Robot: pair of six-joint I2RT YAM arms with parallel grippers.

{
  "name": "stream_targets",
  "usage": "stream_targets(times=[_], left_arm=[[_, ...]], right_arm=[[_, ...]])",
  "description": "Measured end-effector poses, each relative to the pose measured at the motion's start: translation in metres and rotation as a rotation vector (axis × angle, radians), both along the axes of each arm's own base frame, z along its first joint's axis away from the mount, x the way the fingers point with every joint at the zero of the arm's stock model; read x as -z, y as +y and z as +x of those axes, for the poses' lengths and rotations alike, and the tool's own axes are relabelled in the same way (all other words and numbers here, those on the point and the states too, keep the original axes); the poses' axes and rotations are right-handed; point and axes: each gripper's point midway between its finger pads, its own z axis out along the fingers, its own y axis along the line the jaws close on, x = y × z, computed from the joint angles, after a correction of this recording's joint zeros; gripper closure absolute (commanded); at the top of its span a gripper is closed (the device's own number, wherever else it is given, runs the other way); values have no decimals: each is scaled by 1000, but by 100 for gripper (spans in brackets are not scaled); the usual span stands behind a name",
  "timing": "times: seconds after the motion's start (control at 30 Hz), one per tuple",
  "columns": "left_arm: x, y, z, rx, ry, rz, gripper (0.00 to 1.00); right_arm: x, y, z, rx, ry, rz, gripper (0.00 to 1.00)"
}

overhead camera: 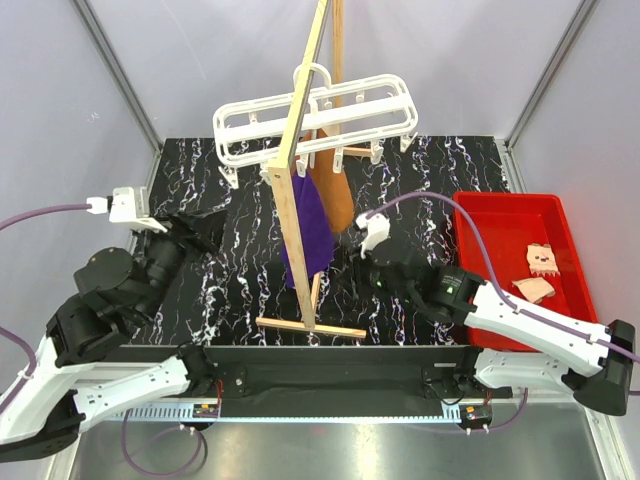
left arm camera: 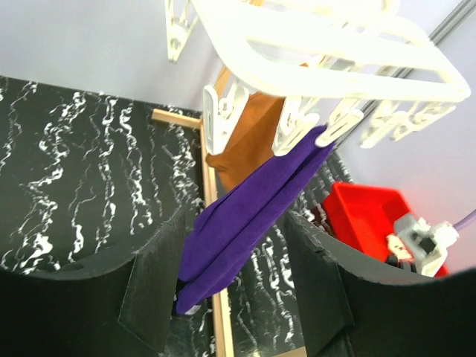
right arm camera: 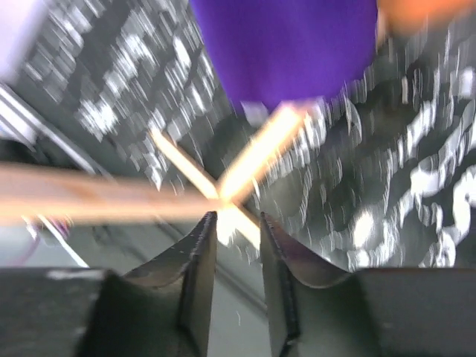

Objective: Clip the socks to the hanger
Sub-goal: Move the clothesline to the center of the board, then rotate the hanger at the clothesline.

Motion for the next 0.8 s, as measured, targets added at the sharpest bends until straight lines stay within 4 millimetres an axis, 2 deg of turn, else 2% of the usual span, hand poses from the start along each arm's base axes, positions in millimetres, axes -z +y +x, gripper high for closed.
stream_targets(times=[0.1, 0.2, 0.3, 0.37, 0.43, 0.57, 0.8], left_arm=[[-9, 3, -4, 7, -24, -40, 41], [-15, 5, -7, 17, -39, -79, 41], [-15, 4, -9, 32, -38, -97, 41], [-11, 3, -10, 37, -35, -101, 41], [-8, 4, -11, 37, -33, -98, 41], [-7, 9, -11, 26, -36, -86, 41], [-3, 11, -11, 21, -33, -52, 40]], right_arm=[[-37, 19, 21, -12, -113, 83, 73], [-80, 47, 47, -24, -227, 178, 78], [-98, 64, 62, -29, -282, 235, 77], [-105, 77, 71, -41, -309, 277, 70], [-107, 90, 74, -71, -324, 314, 68], [-117, 111, 68, -154, -352, 397, 69], [-147, 123, 65, -204, -424, 509, 69]])
